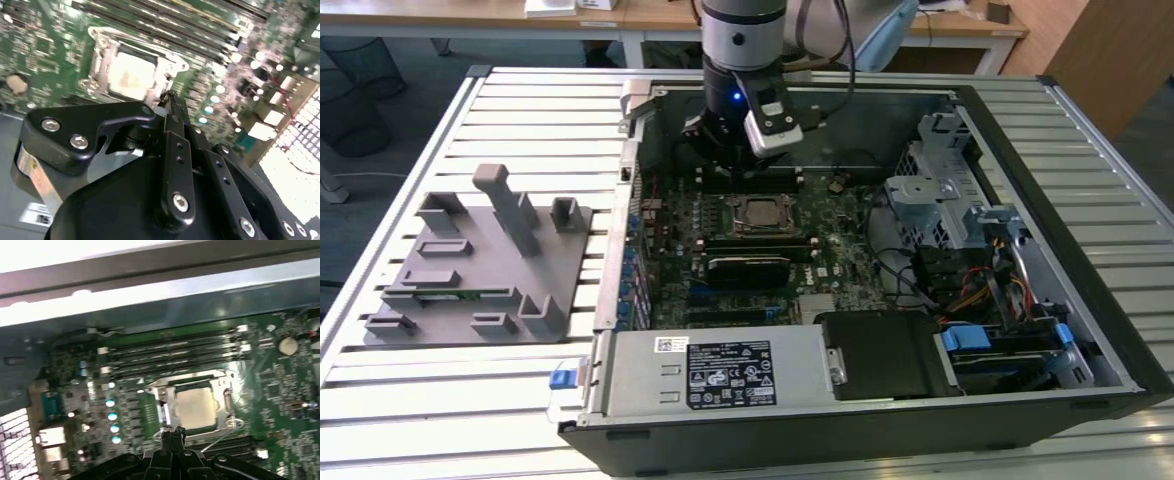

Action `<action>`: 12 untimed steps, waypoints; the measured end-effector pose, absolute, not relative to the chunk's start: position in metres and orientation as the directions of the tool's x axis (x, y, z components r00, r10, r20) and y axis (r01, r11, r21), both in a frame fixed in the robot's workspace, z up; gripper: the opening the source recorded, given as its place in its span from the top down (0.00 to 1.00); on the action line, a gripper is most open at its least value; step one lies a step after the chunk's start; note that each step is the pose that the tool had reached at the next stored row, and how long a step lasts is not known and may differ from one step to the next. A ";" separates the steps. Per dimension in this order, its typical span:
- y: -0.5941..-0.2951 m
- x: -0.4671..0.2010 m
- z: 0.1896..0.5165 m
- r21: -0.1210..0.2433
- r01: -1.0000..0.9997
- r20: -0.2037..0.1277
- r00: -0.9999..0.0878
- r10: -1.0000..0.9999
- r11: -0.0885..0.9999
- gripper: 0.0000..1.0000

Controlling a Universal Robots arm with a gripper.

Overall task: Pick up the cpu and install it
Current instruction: 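Install the first cpu locking lever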

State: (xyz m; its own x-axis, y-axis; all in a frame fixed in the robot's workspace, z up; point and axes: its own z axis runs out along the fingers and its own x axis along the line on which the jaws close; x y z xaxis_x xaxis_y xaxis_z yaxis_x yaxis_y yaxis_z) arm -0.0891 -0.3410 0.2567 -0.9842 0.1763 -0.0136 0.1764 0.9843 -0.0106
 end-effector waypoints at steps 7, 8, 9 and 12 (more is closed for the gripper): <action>-0.341 -0.090 0.255 -0.010 0.060 -0.014 -0.998 0.060 0.998 0.89; -0.341 -0.090 0.255 -0.010 0.047 -0.014 -0.999 0.047 0.999 0.89; -0.341 -0.091 0.255 -0.011 0.040 -0.014 -0.999 0.040 0.999 0.89; -0.340 -0.100 0.254 -0.011 0.037 -0.014 -0.999 0.037 0.999 0.89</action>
State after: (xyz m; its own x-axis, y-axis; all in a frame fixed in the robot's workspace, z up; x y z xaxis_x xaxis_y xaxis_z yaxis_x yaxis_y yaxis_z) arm -0.1002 -0.3405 0.2538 -0.9992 0.0367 -0.0136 0.0368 0.9993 -0.0105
